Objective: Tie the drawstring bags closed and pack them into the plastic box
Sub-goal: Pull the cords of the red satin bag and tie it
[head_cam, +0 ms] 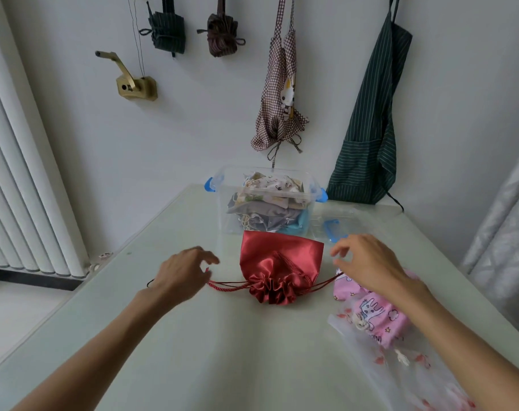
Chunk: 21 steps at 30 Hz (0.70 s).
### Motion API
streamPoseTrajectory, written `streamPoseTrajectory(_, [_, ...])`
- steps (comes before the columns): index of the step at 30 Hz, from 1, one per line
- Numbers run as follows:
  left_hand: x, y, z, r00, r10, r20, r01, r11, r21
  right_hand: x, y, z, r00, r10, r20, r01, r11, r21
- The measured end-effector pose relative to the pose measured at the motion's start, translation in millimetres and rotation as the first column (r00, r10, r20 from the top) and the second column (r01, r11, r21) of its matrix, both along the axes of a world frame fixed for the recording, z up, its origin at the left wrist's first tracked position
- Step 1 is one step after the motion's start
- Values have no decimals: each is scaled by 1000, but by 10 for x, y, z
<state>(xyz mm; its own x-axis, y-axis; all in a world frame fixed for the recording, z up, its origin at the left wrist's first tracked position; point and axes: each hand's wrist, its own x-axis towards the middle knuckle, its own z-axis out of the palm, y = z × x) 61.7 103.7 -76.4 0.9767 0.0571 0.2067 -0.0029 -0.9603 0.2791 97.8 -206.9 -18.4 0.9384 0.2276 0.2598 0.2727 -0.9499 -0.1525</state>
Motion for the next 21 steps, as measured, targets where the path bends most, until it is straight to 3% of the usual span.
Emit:
streamPoseTrajectory(4, [60,-226,-35,984,-94,-150,114,985,128,-74,210,-181,988,118,-95,-126,988,-88])
streamPoseTrajectory(9, [114,-338,-86,966,-146,-214,179,974,142,-39,274,-446,972,144,-186,-186,954,-236])
streamPoseTrajectory(15, [223,-349,-105,960,-186,-209,223,960,170,-6,286,-555,977,138,-161,-162,975,-153])
streamPoseTrajectory(21, [203,-322,-94,989,-141,-30,144,982,118,-12,216,-500,971,155,-180,-142,986,81])
